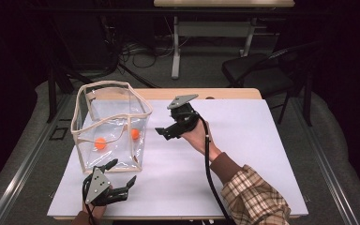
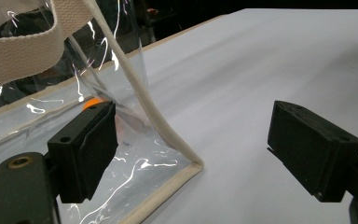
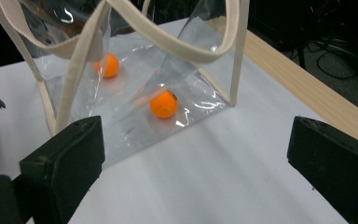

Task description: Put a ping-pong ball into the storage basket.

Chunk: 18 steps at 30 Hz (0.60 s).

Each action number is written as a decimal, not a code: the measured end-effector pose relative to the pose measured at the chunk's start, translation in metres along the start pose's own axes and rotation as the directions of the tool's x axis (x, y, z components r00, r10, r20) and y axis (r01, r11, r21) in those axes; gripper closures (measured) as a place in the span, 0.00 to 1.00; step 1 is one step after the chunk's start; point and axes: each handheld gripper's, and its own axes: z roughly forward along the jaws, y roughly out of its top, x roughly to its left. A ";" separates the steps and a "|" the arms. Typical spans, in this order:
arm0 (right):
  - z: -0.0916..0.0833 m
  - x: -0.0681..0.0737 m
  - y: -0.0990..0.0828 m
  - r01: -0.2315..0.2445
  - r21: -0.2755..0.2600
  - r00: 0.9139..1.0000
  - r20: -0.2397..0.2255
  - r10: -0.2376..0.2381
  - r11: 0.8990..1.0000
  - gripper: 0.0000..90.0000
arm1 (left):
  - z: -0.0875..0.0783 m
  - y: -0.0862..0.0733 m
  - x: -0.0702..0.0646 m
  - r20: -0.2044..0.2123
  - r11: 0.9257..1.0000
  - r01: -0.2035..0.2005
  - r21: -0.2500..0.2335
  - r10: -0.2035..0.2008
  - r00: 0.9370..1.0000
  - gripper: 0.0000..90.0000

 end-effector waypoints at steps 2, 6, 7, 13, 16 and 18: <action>-0.001 0.000 -0.005 0.002 0.009 1.000 0.002 -0.002 1.000 0.03 | -0.001 0.000 0.000 -0.002 1.000 0.000 -0.002 0.000 1.000 0.18; -0.003 0.002 -0.015 0.009 0.032 1.000 0.005 -0.009 0.999 0.02 | -0.002 0.000 0.000 -0.004 1.000 0.000 -0.007 0.000 1.000 0.18; -0.003 0.002 -0.018 0.009 0.034 1.000 0.004 -0.010 0.999 0.02 | -0.002 0.000 0.000 -0.003 1.000 -0.001 -0.005 0.001 1.000 0.18; -0.009 0.002 -0.030 0.008 0.059 1.000 0.015 -0.009 0.998 0.01 | -0.002 0.000 0.000 -0.001 1.000 0.001 -0.004 -0.001 1.000 0.18; -0.013 0.000 -0.035 0.001 0.061 1.000 0.018 -0.002 0.998 0.01 | -0.002 0.000 0.000 0.003 1.000 -0.002 -0.001 0.002 1.000 0.18; -0.015 -0.001 -0.038 -0.006 0.061 1.000 0.024 0.005 0.998 0.00 | -0.002 0.000 0.000 0.003 1.000 -0.005 -0.004 0.005 1.000 0.18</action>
